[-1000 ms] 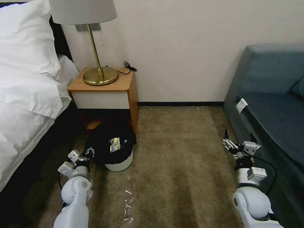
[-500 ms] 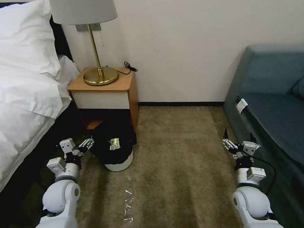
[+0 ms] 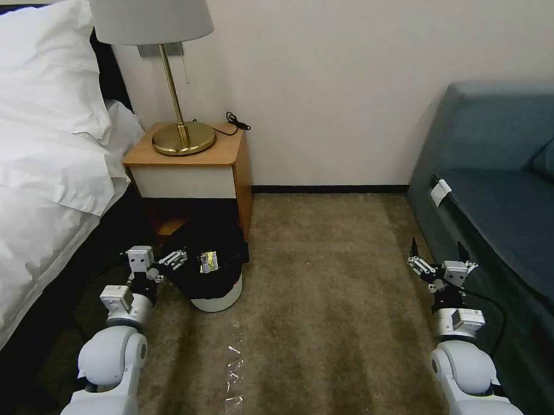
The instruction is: Pick up the trash bin, then pick up the garbage on the floor and place it into the trash bin.
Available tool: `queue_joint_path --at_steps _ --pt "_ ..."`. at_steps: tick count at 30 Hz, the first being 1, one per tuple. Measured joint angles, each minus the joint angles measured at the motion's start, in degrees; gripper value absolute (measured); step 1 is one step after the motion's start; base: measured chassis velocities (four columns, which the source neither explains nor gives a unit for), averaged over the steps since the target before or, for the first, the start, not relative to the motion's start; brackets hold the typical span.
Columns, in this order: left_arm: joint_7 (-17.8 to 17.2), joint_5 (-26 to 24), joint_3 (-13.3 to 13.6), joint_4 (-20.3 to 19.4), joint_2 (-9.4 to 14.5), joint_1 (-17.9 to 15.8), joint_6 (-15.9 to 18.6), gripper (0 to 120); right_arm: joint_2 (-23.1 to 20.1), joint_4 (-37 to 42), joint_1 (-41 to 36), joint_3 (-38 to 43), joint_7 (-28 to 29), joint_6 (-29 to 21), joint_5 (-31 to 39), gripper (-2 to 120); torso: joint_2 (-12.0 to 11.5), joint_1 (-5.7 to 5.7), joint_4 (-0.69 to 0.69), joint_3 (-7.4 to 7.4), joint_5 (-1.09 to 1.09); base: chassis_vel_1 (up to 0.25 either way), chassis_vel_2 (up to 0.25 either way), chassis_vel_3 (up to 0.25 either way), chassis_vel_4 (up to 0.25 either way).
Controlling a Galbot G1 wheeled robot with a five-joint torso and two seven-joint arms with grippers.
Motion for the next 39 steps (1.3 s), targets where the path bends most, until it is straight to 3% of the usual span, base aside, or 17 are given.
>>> queue_joint_path --at_steps 13,22,39 --pt "1.34 0.00 -0.11 0.94 -0.11 0.89 -0.68 98 -0.05 -1.48 0.82 -1.25 -1.73 1.83 -0.29 100 0.00 0.00 0.00 0.00 0.00 0.000 0.000 0.000 0.000" --pt "0.10 -2.84 1.17 1.19 -0.44 2.14 1.29 98 -0.07 0.33 0.92 0.26 -1.60 2.22 -0.90 100 0.00 0.00 0.01 0.00 -0.01 0.000 0.000 0.000 0.000" --pt "0.04 -3.56 0.74 1.59 -0.55 2.87 1.11 98 -0.05 2.36 0.06 0.04 -1.46 1.76 -0.80 100 0.00 0.00 0.00 0.00 0.00 0.000 0.000 0.000 0.000"
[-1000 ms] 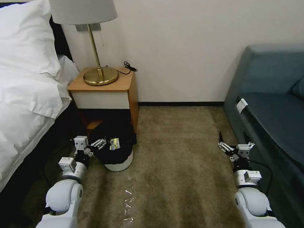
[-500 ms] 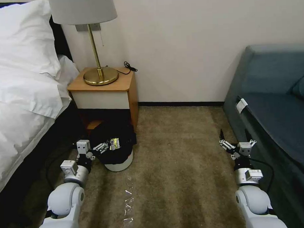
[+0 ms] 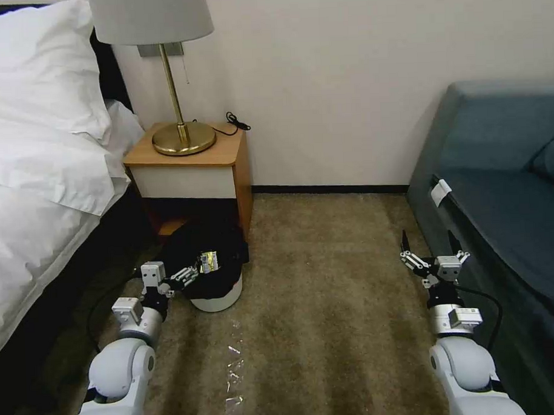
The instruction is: Pick up the trash bin, then pick up the garbage on the floor and place it into the trash bin.
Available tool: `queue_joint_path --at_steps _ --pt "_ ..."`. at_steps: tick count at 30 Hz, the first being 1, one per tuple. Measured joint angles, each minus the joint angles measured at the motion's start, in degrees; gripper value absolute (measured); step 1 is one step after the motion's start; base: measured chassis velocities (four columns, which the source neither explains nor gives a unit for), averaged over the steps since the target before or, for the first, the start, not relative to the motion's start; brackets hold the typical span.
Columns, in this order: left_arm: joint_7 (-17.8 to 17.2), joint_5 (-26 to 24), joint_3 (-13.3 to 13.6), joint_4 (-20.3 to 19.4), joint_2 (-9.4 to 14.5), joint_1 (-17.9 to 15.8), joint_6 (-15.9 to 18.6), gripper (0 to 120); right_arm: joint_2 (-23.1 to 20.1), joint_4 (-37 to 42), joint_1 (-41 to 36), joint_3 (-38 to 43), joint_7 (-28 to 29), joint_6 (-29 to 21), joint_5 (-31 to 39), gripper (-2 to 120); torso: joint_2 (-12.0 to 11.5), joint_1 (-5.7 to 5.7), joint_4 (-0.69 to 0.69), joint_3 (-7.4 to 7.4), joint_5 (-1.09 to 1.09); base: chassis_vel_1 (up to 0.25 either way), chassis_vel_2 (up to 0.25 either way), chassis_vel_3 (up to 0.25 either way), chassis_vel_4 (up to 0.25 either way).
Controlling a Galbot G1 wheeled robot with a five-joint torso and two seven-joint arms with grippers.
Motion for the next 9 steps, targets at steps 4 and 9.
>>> queue_joint_path --at_steps 4,9 --pt "0.01 -0.12 0.03 -0.19 -0.05 -0.06 -0.01 98 -0.41 0.56 0.16 0.08 0.09 -0.26 0.03 100 0.00 0.00 0.00 0.00 0.00 0.000 0.000 0.000 0.000" --pt "0.01 -0.12 0.21 -0.22 -0.19 -0.07 -0.01 98 -0.54 0.92 -0.04 0.18 0.14 -0.46 0.20 100 0.00 0.00 0.00 0.00 0.00 0.000 0.000 0.000 0.000"
